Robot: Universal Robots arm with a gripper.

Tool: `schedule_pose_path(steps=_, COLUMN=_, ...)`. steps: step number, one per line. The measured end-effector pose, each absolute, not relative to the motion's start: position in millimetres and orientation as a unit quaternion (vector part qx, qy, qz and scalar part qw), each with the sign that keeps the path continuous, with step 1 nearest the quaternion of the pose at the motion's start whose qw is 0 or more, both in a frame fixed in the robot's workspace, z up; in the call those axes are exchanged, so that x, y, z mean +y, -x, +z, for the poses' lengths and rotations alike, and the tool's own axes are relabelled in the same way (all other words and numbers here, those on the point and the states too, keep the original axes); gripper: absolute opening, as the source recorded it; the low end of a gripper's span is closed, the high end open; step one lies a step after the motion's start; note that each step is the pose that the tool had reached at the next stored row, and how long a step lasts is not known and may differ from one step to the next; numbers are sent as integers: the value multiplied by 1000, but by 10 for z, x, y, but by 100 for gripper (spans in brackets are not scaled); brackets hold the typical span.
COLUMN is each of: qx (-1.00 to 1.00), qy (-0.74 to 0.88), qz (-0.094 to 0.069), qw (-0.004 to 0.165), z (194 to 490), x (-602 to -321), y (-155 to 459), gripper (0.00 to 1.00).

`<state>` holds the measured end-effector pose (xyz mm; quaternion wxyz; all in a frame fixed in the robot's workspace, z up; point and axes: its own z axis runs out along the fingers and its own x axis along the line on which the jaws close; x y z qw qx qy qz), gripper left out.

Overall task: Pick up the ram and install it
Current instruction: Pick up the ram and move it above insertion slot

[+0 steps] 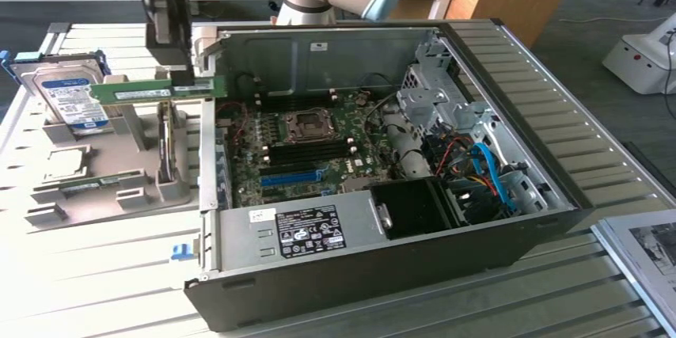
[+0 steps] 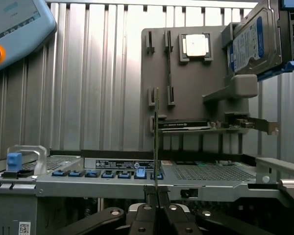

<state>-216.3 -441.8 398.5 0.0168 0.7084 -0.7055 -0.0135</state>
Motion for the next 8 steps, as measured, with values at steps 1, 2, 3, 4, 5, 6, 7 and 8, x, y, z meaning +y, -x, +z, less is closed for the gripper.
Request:
schedule_pose_path(steps=1, qx=-706, qy=-708, qz=-13, qw=17, z=3985, x=-4417, y=2134, gripper=12)
schedule_pose_path(steps=2, qx=-706, qy=-708, qz=-13, qw=17, z=3985, x=-4417, y=2106, gripper=12)
schedule_pose_path(steps=3, qx=-705, qy=-708, qz=-13, qw=17, z=3985, x=-4418, y=2078, gripper=12)
schedule_pose_path(steps=4, qx=-705, qy=-708, qz=-13, qw=17, z=3985, x=-4418, y=2050, gripper=12)
schedule_pose_path(steps=5, qx=-705, qy=-708, qz=-13, qw=17, z=3985, x=-4418, y=2023, gripper=12)
schedule_pose_path(steps=6, qx=-706, qy=-708, qz=-13, qw=17, z=3985, x=-4417, y=1994, gripper=12)
schedule_pose_path(steps=7, qx=-706, qy=-708, qz=-13, qw=17, z=3985, x=-4417, y=1966, gripper=12)
schedule_pose_path(steps=8, qx=-706, qy=-708, qz=-14, qw=17, z=3985, x=-4417, y=1937, gripper=12)
